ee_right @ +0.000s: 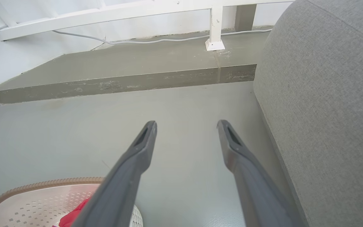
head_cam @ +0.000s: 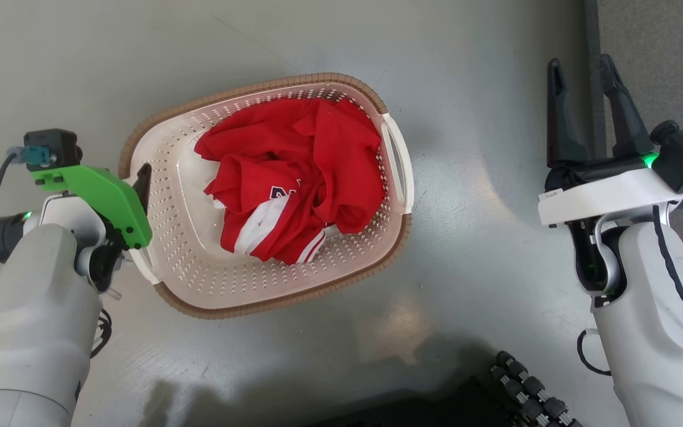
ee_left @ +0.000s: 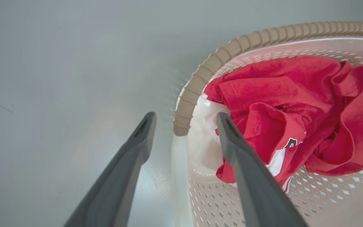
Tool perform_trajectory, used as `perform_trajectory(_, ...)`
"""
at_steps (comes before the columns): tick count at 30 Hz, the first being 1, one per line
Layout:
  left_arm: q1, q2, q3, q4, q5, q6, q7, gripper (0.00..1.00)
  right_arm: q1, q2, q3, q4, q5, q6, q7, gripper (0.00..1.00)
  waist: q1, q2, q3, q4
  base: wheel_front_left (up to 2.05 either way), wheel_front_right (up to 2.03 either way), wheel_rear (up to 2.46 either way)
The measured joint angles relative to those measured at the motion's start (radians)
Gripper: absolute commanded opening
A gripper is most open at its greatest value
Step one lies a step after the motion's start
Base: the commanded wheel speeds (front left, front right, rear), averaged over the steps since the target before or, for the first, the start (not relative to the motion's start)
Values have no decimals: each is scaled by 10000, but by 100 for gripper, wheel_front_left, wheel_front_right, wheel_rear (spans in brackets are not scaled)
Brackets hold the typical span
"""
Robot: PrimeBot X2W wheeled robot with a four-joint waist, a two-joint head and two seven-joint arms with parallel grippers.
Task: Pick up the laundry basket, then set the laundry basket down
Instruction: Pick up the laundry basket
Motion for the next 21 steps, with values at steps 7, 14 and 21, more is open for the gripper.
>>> perform_trajectory(7,-44,-10,54,121,-46,0,-518,100,-22,36,-136,21,-4,35,0,100,0,0,-3,48,0,0,0)
perform_trajectory(14,6,-67,257,238,-117,0,-1756,100,-22,52,-318,265,-59,50,0,100,0,0,-318,178,0,0,0)
perform_trajectory(21,529,-341,351,127,-46,0,-3147,100,29,40,-431,546,-184,130,0,100,0,0,-944,381,0,0,0)
